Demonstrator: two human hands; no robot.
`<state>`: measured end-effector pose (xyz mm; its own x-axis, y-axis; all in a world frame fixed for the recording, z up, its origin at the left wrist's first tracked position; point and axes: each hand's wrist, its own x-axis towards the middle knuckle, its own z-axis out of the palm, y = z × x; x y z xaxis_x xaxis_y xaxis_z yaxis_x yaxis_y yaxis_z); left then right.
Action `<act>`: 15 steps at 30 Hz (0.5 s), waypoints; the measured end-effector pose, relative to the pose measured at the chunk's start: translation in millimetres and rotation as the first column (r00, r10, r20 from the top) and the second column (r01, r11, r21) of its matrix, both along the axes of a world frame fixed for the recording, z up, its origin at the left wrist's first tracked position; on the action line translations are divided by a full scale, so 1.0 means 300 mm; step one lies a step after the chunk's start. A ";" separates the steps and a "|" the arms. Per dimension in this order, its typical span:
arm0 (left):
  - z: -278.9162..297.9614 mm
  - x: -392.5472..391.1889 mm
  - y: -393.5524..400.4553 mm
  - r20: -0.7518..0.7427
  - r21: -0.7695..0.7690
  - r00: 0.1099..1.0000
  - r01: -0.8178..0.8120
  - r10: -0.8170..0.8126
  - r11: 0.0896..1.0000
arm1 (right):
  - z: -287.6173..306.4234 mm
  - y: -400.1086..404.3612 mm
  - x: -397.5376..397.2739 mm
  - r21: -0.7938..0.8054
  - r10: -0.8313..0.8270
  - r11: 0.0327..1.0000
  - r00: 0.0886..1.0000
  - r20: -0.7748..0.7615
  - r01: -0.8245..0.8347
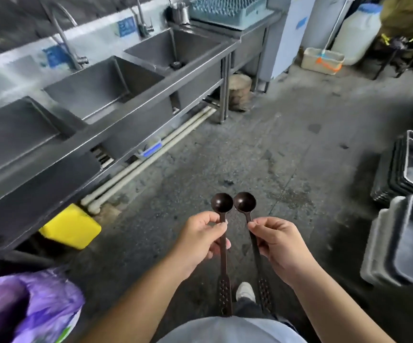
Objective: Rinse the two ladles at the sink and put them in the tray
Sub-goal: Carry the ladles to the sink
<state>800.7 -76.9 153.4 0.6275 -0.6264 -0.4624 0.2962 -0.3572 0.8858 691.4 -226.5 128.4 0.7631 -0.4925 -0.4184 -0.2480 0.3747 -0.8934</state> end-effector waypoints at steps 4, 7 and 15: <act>0.046 0.157 -0.119 0.038 0.015 0.989 -0.140 0.140 0.990 | 0.028 -0.189 0.239 -0.005 0.151 0.988 0.988 0.019 -0.151; 0.066 0.268 -0.172 0.050 0.007 0.973 -0.227 0.226 0.974 | 0.056 -0.281 0.420 -0.020 0.253 0.967 0.967 0.017 -0.252; 0.011 0.610 -0.183 0.022 -0.009 0.902 -0.432 0.432 0.902 | 0.045 -0.322 0.888 -0.018 0.480 0.877 0.877 0.015 -0.480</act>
<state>983.6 -131.9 156.9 0.8472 -0.2931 -0.4431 0.4006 -0.1954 0.8952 957.8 -323.2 142.0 0.9147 -0.0690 -0.3981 -0.3779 0.2023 -0.9035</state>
